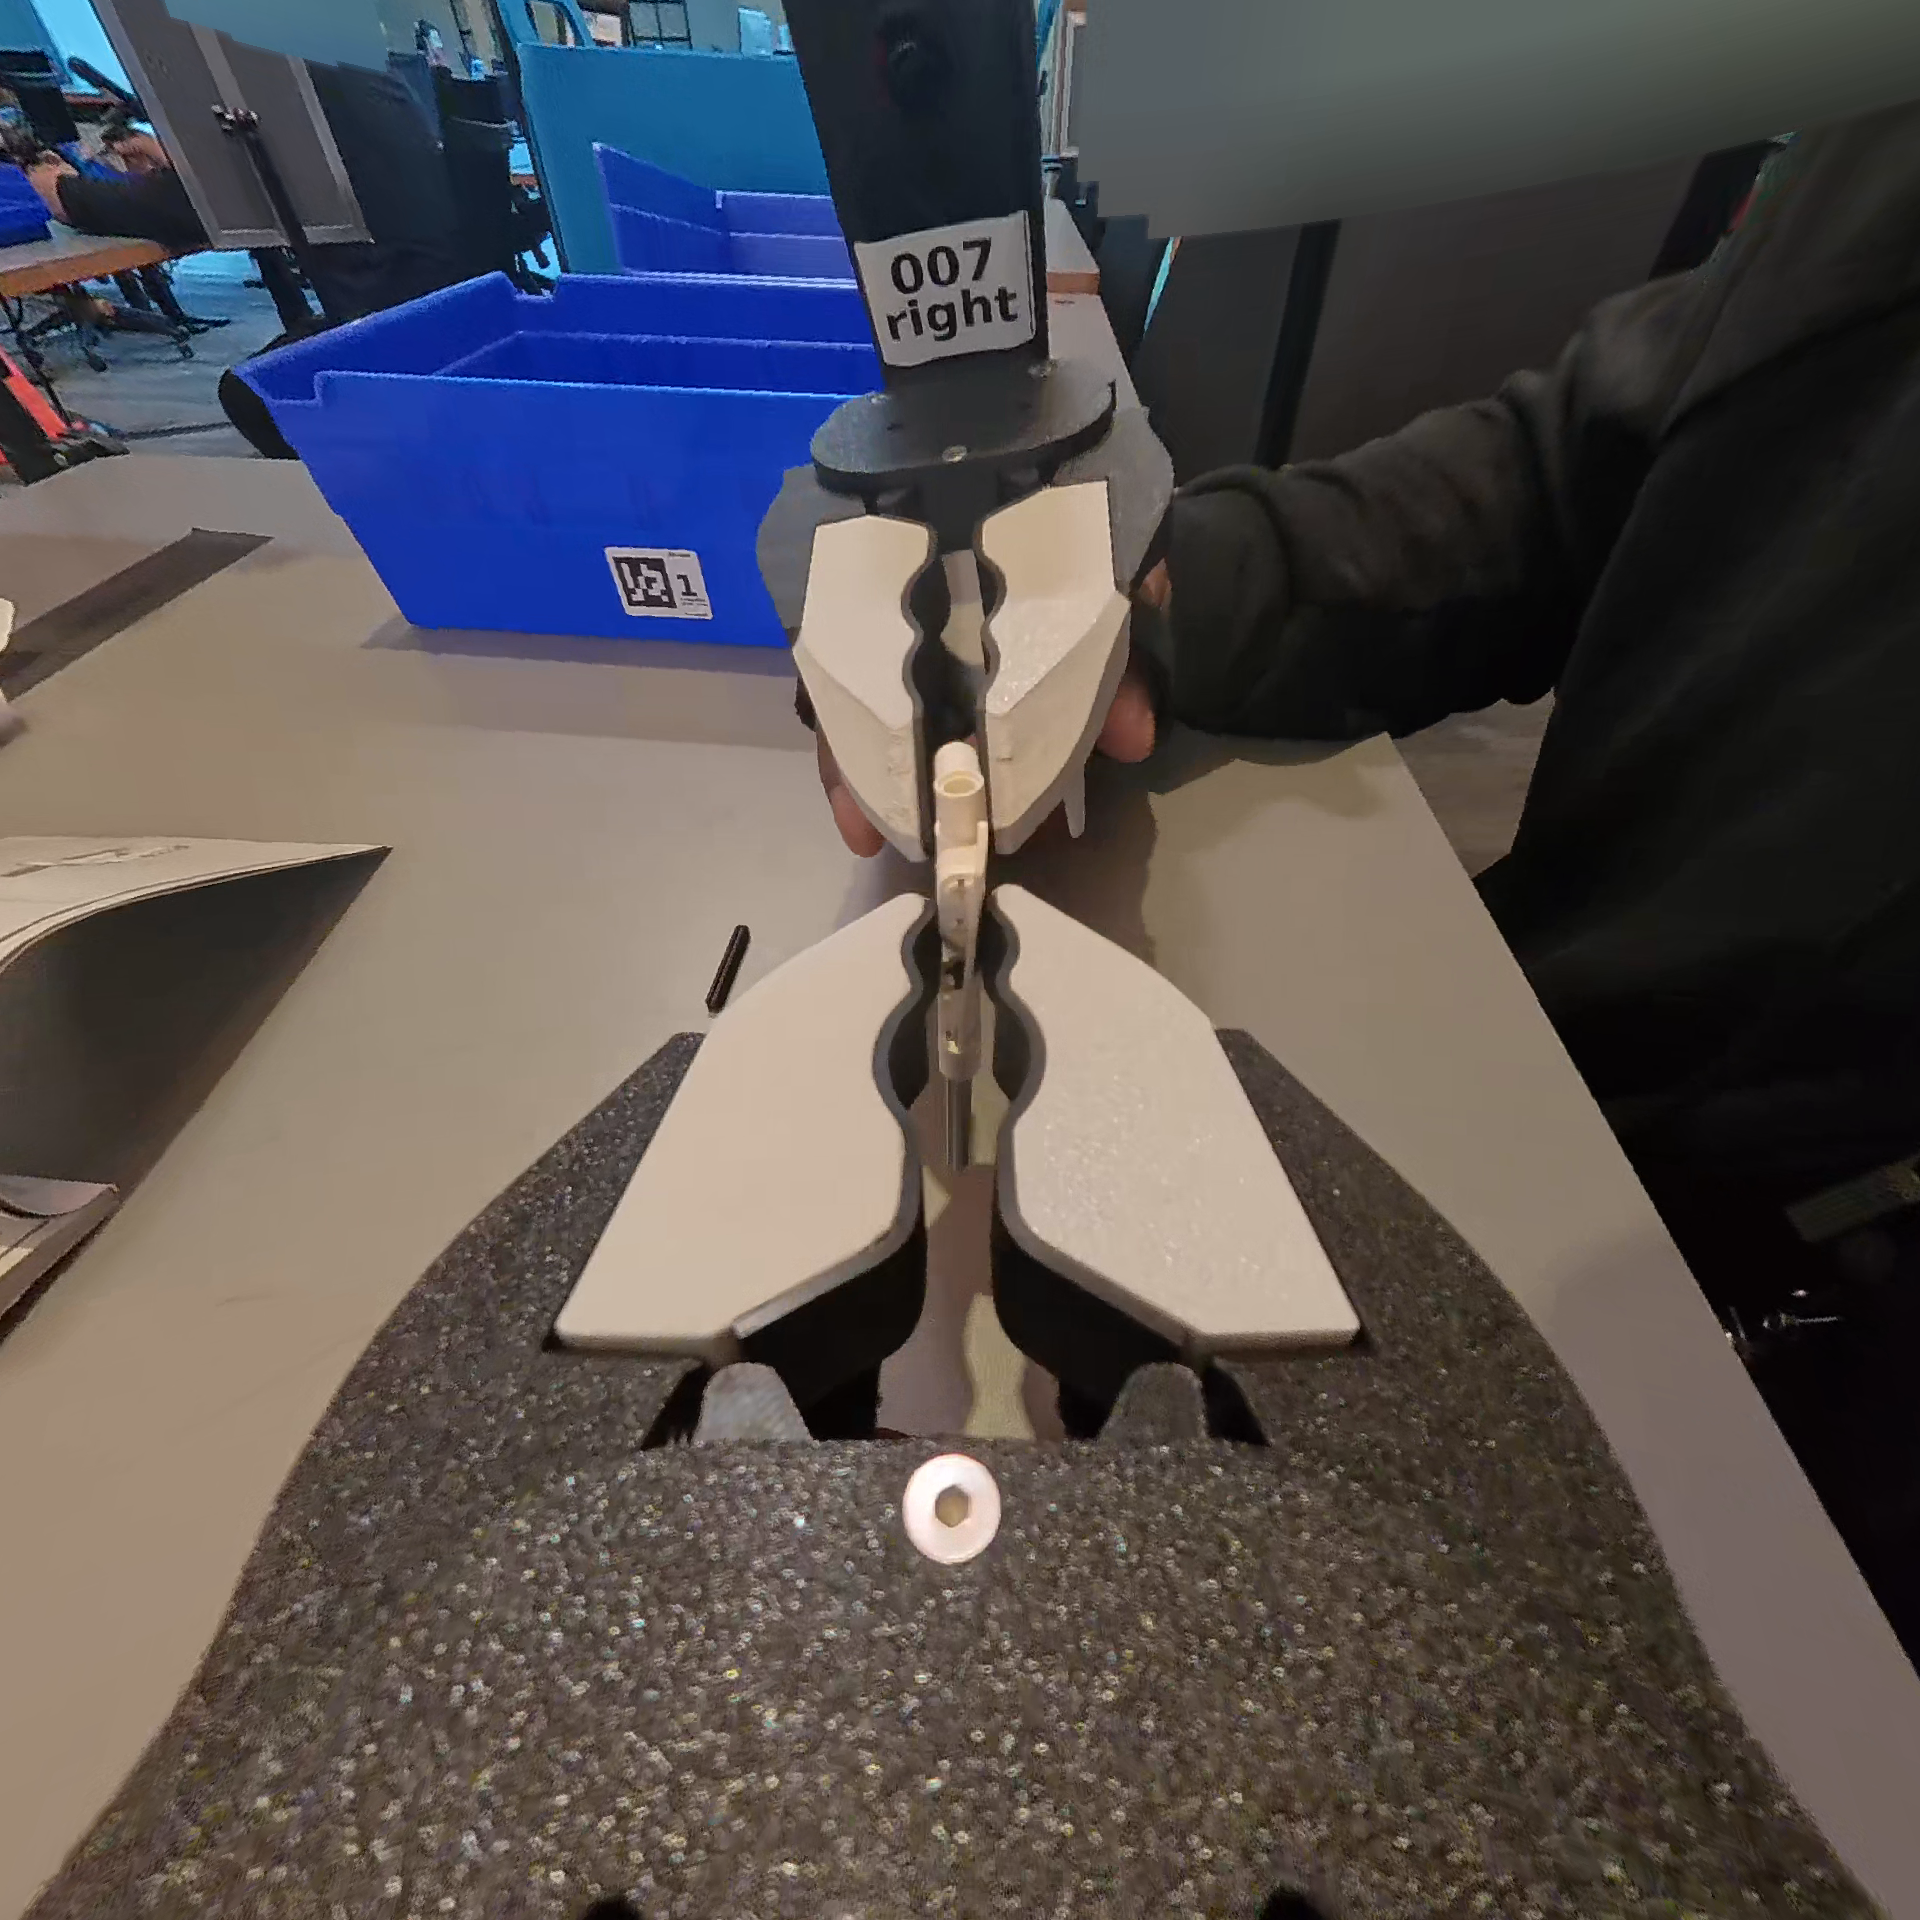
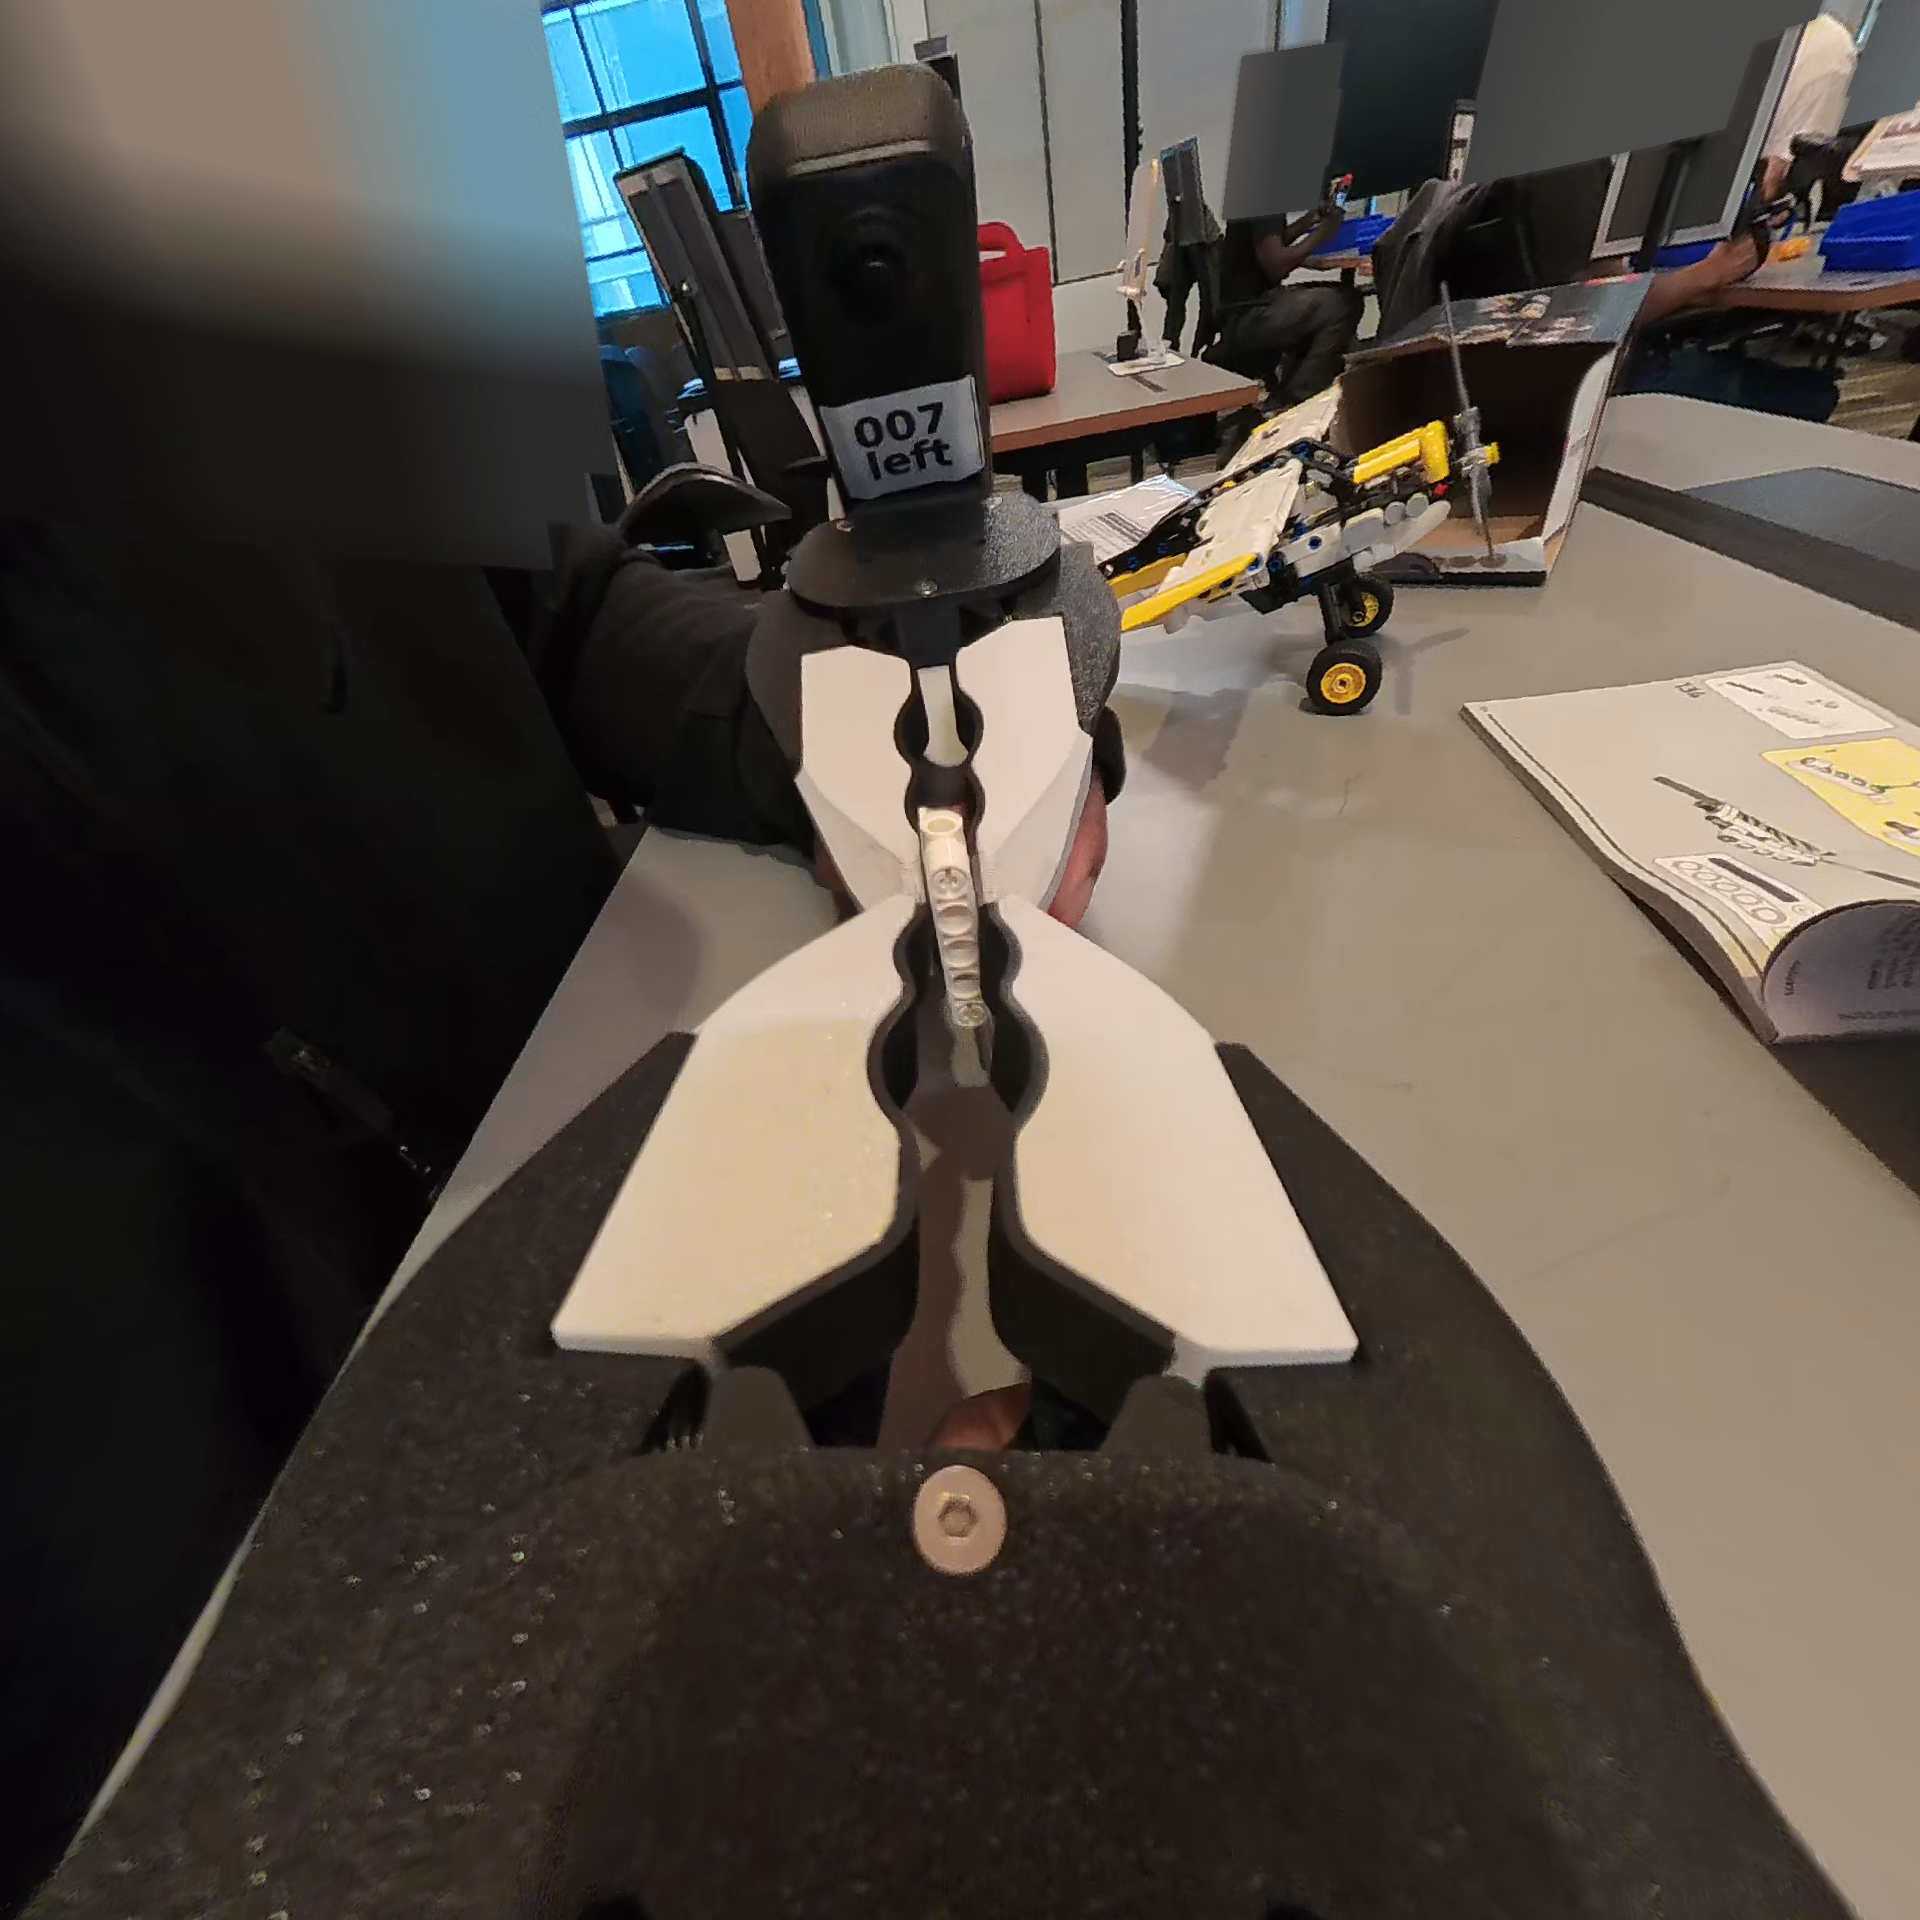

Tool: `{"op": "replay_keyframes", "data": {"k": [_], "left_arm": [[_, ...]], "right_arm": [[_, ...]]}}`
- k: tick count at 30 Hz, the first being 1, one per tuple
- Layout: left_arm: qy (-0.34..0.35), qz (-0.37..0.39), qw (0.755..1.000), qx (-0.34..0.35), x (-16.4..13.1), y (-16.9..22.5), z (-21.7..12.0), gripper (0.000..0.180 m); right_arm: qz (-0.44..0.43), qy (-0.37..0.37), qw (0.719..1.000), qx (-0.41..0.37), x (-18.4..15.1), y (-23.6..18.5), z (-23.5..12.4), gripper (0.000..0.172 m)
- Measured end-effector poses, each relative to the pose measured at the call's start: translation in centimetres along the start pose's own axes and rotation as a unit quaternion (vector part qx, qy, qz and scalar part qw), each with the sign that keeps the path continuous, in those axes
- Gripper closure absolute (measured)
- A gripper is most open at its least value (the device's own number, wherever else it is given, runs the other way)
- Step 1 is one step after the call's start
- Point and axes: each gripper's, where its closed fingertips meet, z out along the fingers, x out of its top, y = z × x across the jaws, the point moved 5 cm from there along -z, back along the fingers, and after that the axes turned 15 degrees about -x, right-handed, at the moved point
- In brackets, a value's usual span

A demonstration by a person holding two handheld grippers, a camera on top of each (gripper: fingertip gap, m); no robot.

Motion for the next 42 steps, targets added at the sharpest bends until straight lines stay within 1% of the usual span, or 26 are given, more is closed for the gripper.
{"op": "replay_keyframes", "data": {"k": [9, 16, 25, 30, 33, 38, 42], "left_arm": [[-0.039, 0.079, 0.996, 0.013, -0.2, 0.6, 0.1, 0.173], [-0.062, 0.115, 0.991, 0.024, -0.4, 0.8, 0.2, 0.173], [-0.048, 0.111, 0.992, 0.019, -0.3, 0.9, 0.4, 0.172], [-0.036, 0.113, 0.993, 0.019, -0.1, 1.1, 0.6, 0.173], [-0.047, 0.109, 0.993, 0.016, -0.1, 1.1, 0.5, 0.173], [-0.049, 0.093, 0.994, 0.027, -0.2, 0.7, 0.5, 0.173], [-0.030, 0.055, 0.997, 0.035, -0.1, 0.1, 0.3, 0.173]], "right_arm": [[-0.086, 0.013, 0.996, -0.023, -0.3, -0.9, -0.1, 0.164], [-0.123, 0.011, 0.992, -0.033, -0.7, -1.2, -0.1, 0.164], [-0.110, 0.022, 0.993, -0.024, -0.7, -1.2, -0.2, 0.164], [-0.124, 0.026, 0.992, -0.027, -0.7, -1.4, -0.1, 0.164], [-0.125, 0.030, 0.991, -0.028, -0.7, -1.5, -0.1, 0.165], [-0.122, 0.022, 0.992, -0.037, -0.8, -1.1, 0.0, 0.164], [-0.117, 0.019, 0.991, -0.058, -0.5, -0.7, 0.0, 0.162]]}}
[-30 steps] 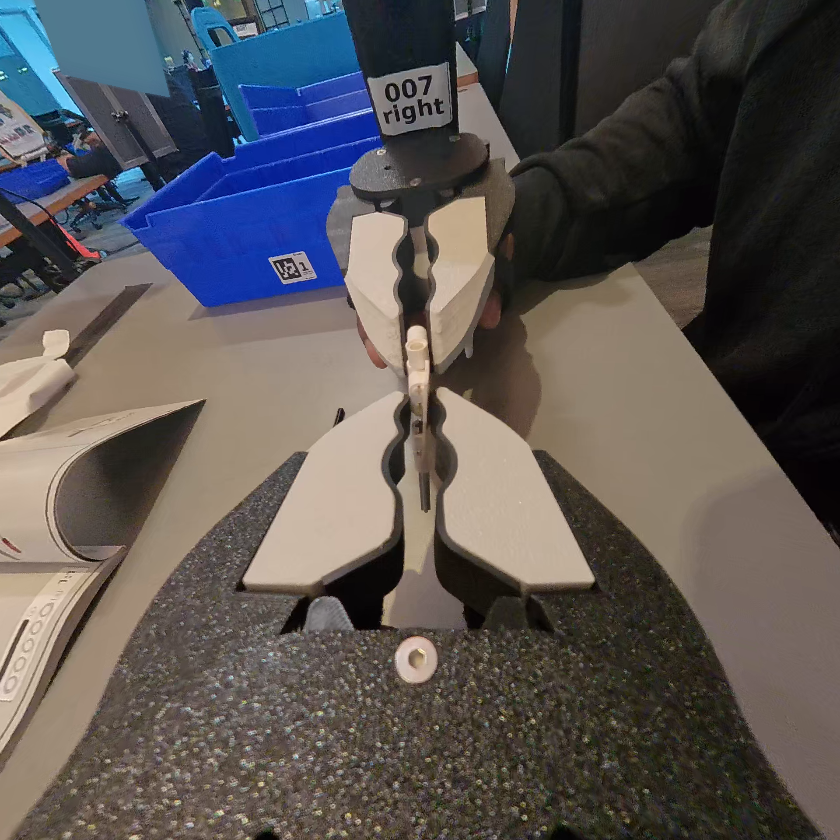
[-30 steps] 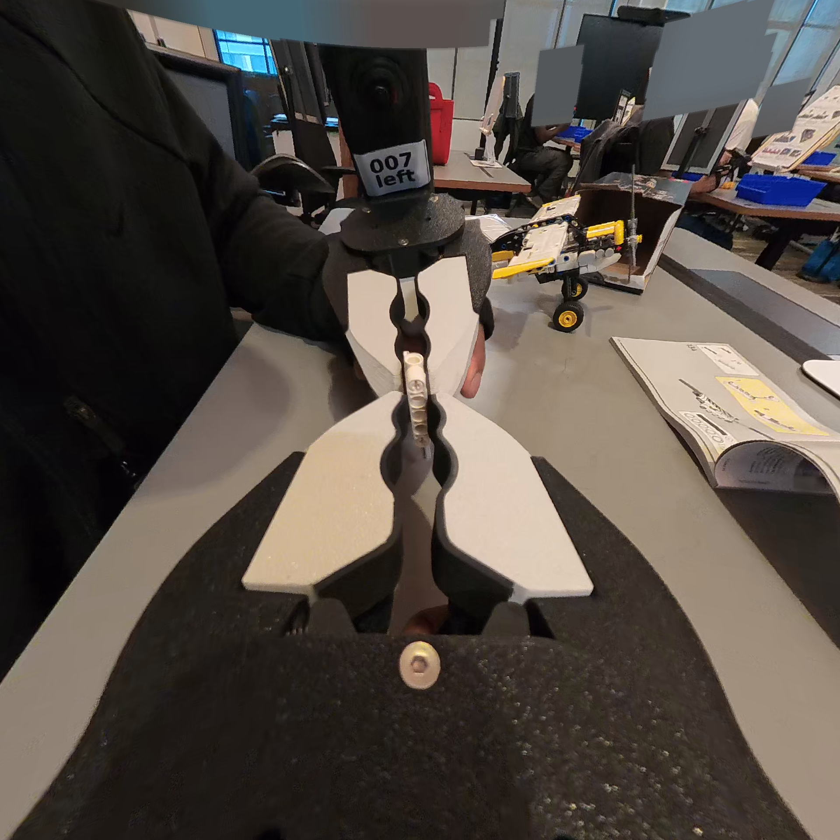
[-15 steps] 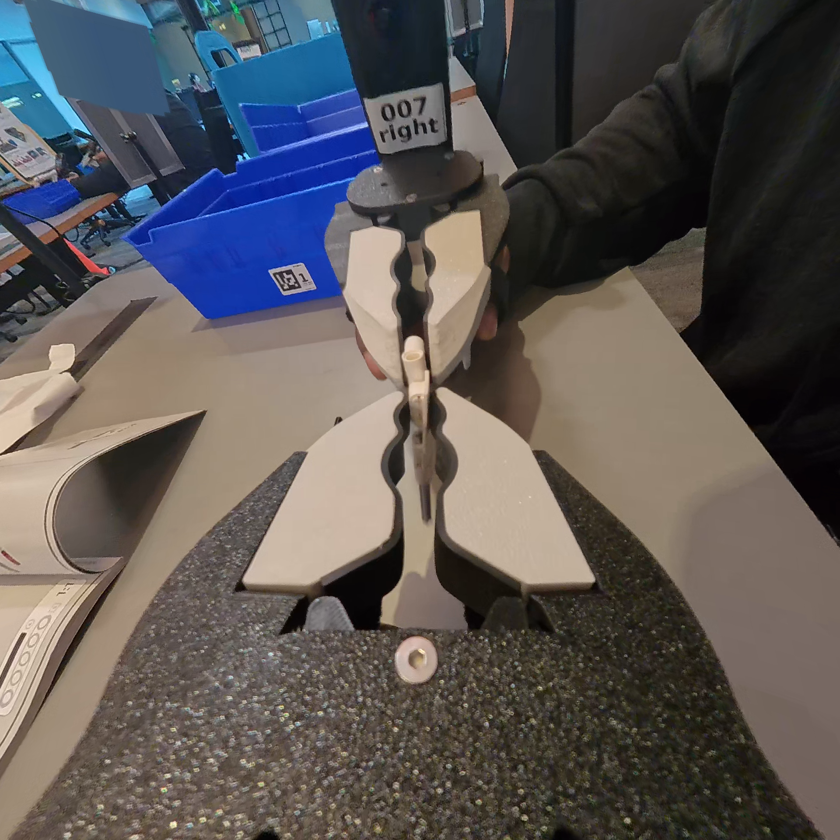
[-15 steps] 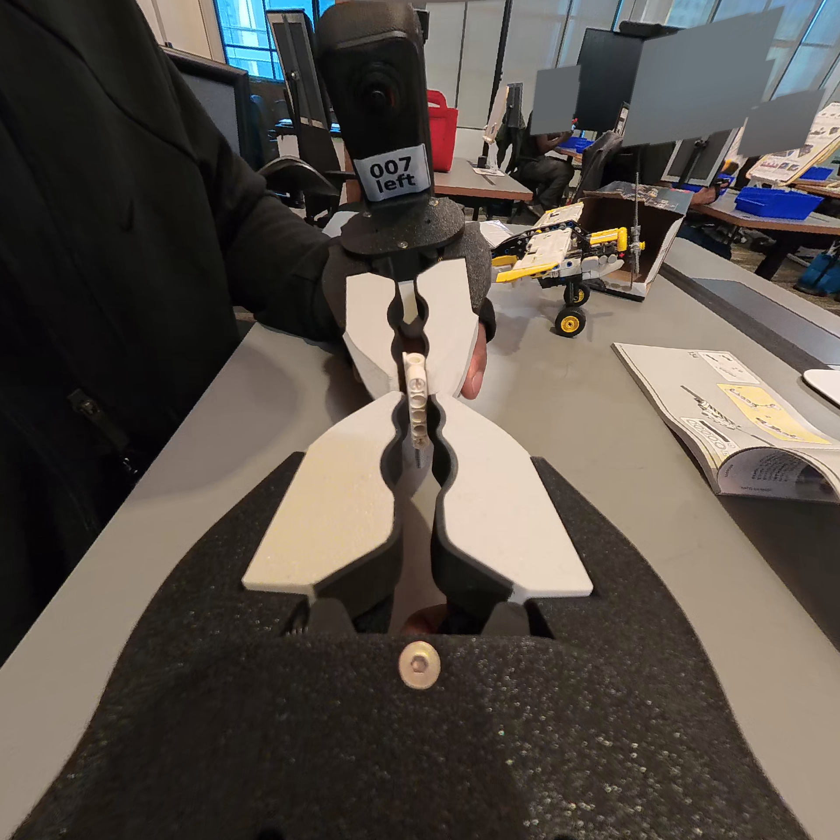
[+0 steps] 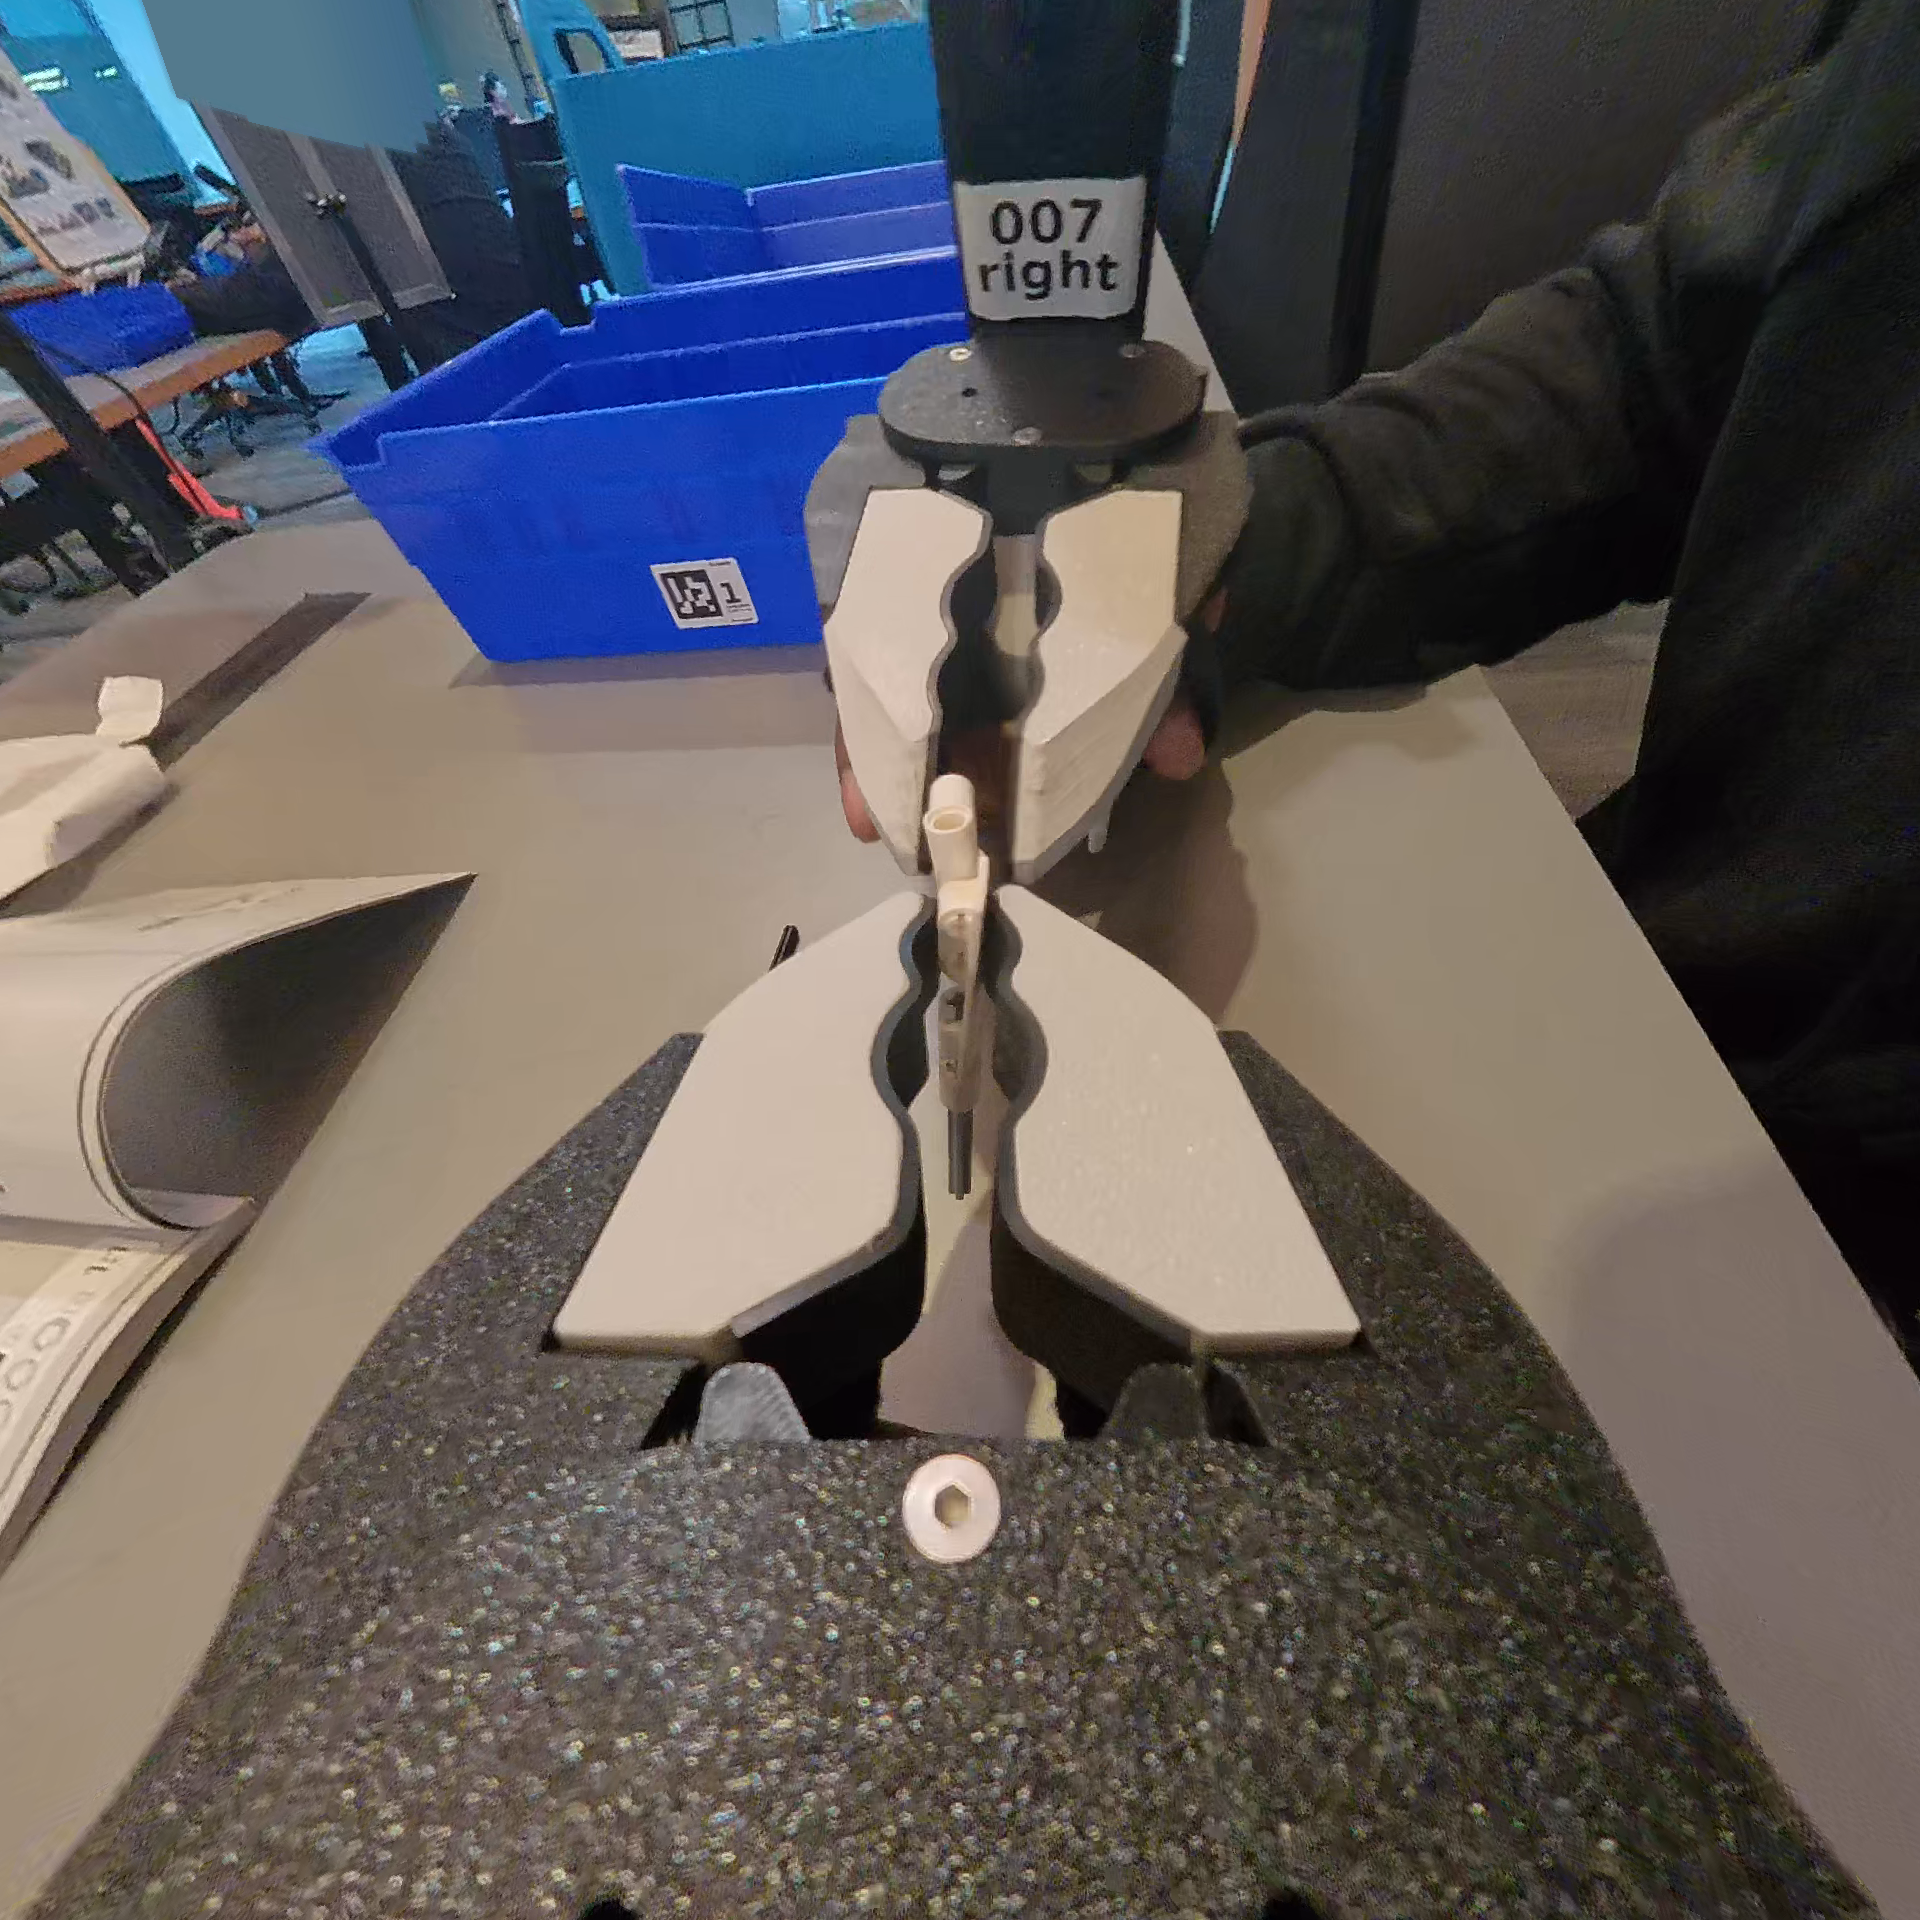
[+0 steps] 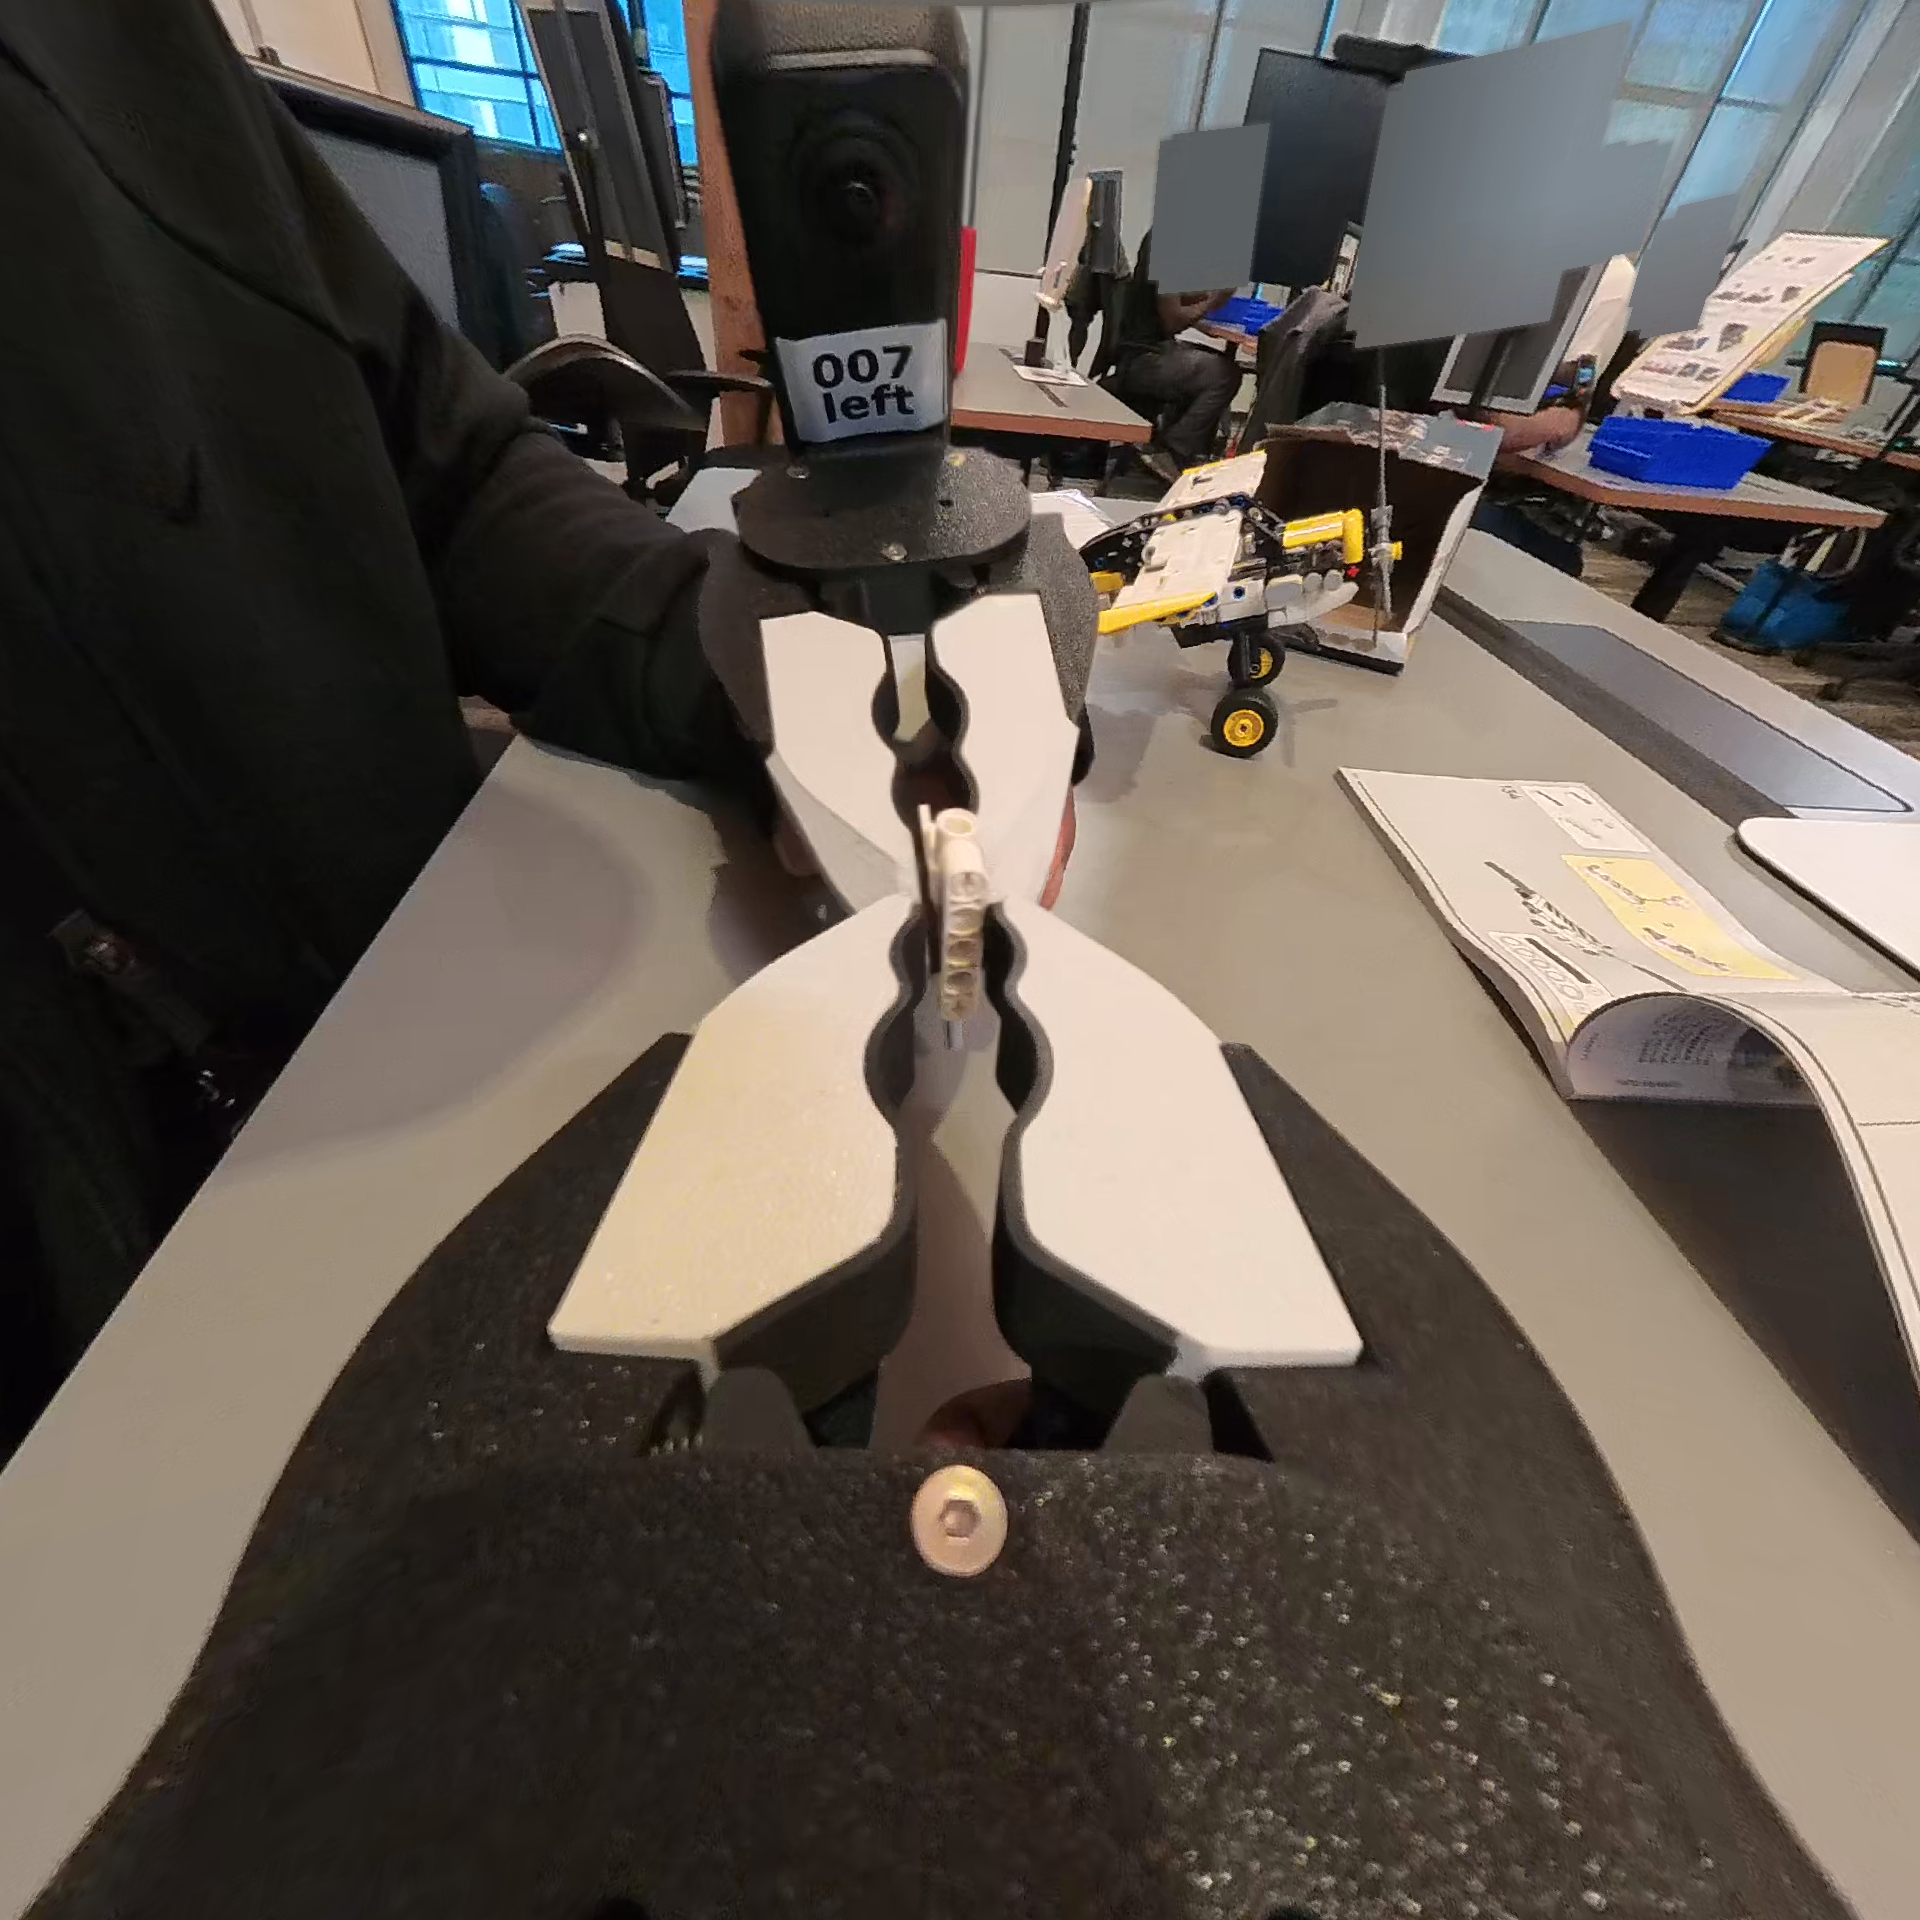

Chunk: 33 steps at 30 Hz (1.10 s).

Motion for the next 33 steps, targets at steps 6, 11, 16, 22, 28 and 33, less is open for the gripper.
{"op": "replay_keyframes", "data": {"k": [6, 11, 16, 22, 28, 33], "left_arm": [[0.004, -0.027, 1.000, 0.015, -0.2, -0.7, -0.2, 0.173], [0.001, -0.034, 0.999, 0.028, -0.3, -1.0, -0.4, 0.173], [-0.003, -0.043, 0.998, 0.035, -0.5, -1.4, -0.6, 0.173], [-0.001, -0.056, 0.998, 0.032, -0.6, -1.4, -0.7, 0.173], [0.001, -0.072, 0.997, 0.034, -0.8, -1.7, -0.8, 0.173], [-0.010, -0.079, 0.996, 0.044, -1.1, -1.9, -0.7, 0.173]], "right_arm": [[0.011, -0.024, 0.999, -0.030, 0.2, 1.4, -0.5, 0.146], [0.030, -0.131, 0.982, -0.130, -1.6, 4.9, -1.0, 0.147], [0.025, -0.312, 0.934, -0.172, -5.1, 6.4, -1.1, 0.149], [0.048, -0.371, 0.912, -0.169, -7.2, 6.4, -1.3, 0.149], [0.045, -0.372, 0.911, -0.173, -7.1, 6.4, -0.9, 0.168], [0.031, -0.348, 0.923, -0.162, -6.6, 5.9, -0.7, 0.168]]}}
